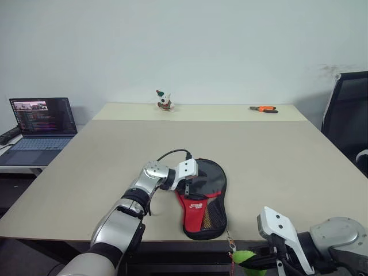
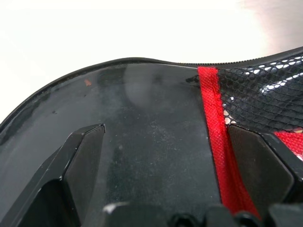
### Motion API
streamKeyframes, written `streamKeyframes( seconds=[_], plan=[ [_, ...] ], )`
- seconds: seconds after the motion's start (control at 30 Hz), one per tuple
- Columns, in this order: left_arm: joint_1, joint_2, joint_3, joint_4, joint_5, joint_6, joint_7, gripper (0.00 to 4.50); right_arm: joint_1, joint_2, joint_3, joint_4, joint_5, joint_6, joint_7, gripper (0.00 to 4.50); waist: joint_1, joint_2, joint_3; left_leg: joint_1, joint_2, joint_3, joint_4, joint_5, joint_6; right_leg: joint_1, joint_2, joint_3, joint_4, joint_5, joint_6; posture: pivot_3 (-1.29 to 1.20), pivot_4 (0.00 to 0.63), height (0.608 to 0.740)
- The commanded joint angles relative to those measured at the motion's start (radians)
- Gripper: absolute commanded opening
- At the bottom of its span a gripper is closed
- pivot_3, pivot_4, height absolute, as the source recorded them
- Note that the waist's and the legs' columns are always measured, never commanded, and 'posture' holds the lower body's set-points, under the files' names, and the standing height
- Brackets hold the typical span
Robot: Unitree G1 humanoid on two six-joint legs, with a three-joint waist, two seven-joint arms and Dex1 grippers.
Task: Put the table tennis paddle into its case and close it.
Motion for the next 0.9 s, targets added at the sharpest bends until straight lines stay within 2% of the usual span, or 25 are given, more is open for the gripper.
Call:
streamKeyframes(
  seconds=[0.03,0.23,0.37,0.4,0.43,0.67,0.8,0.9],
  plan=[
    [0.025,-0.01,-0.065,0.067,0.094,0.029,0.033,4.5,-0.01,0.057,0.065,-0.081,0.103,0.014,-0.051,0.02,0.0,-0.001,0.0,0.0,0.0,0.0,0.0,0.0,0.0,0.0,0.0,0.0,0.0,0.0,0.0,0.0,0.15,0.74],
    [0.01,-0.024,-0.063,0.074,0.101,0.025,0.047,4.5,-0.082,0.133,0.156,-0.05,0.078,0.031,-0.134,0.02,0.002,-0.001,-0.001,0.0,0.0,-0.001,0.0,0.0,0.0,0.0,-0.001,0.0,0.0,0.0,0.0,0.0,0.15,0.74],
    [0.014,-0.025,-0.056,0.073,0.092,0.021,0.043,4.5,-0.117,0.14,0.163,-0.002,0.058,0.038,-0.158,0.02,0.003,-0.001,-0.001,0.0,-0.001,-0.001,0.0,0.0,0.0,0.0,-0.001,0.0,-0.001,0.0,0.0,0.0,0.15,0.74],
    [0.017,-0.024,-0.054,0.073,0.09,0.02,0.044,4.5,-0.124,0.14,0.167,0.01,0.044,0.032,-0.162,0.54,0.003,-0.001,-0.001,-0.001,-0.001,-0.001,0.0,0.0,0.0,0.0,-0.001,0.0,-0.001,0.0,0.0,0.0,0.15,0.74],
    [0.023,-0.023,-0.048,0.07,0.082,0.021,0.043,4.5,-0.147,0.136,0.154,0.038,0.031,0.024,-0.158,0.75,0.003,-0.001,-0.001,-0.001,-0.001,-0.001,0.0,0.0,0.0,0.0,-0.001,0.0,-0.001,0.0,0.0,0.0,0.15,0.74],
    [0.046,-0.028,0.017,0.035,0.021,0.04,0.06,4.5,-0.247,0.089,0.118,0.226,-0.071,-0.08,-0.077,3.03,0.004,-0.001,-0.001,0.0,-0.001,-0.001,0.0,0.0,0.0,0.001,-0.003,-0.001,-0.002,0.0,0.001,0.0,0.15,0.74],
    [0.07,-0.004,0.08,-0.042,-0.045,0.045,0.052,4.5,-0.315,0.097,0.113,0.446,-0.22,-0.256,-0.026,3.03,0.002,-0.001,0.001,0.0,-0.001,0.0,0.0,0.0,0.0,0.0,-0.003,-0.001,-0.002,0.001,0.002,0.0,0.15,0.74],
    [0.125,0.033,0.136,-0.199,-0.123,0.085,0.025,4.5,-0.374,0.138,0.121,0.632,-0.32,-0.396,0.003,3.03,-0.002,-0.002,0.004,-0.001,-0.001,0.001,-0.001,0.0,0.0,-0.001,-0.002,-0.001,-0.002,0.001,0.002,0.0,0.15,0.74]
  ],
)
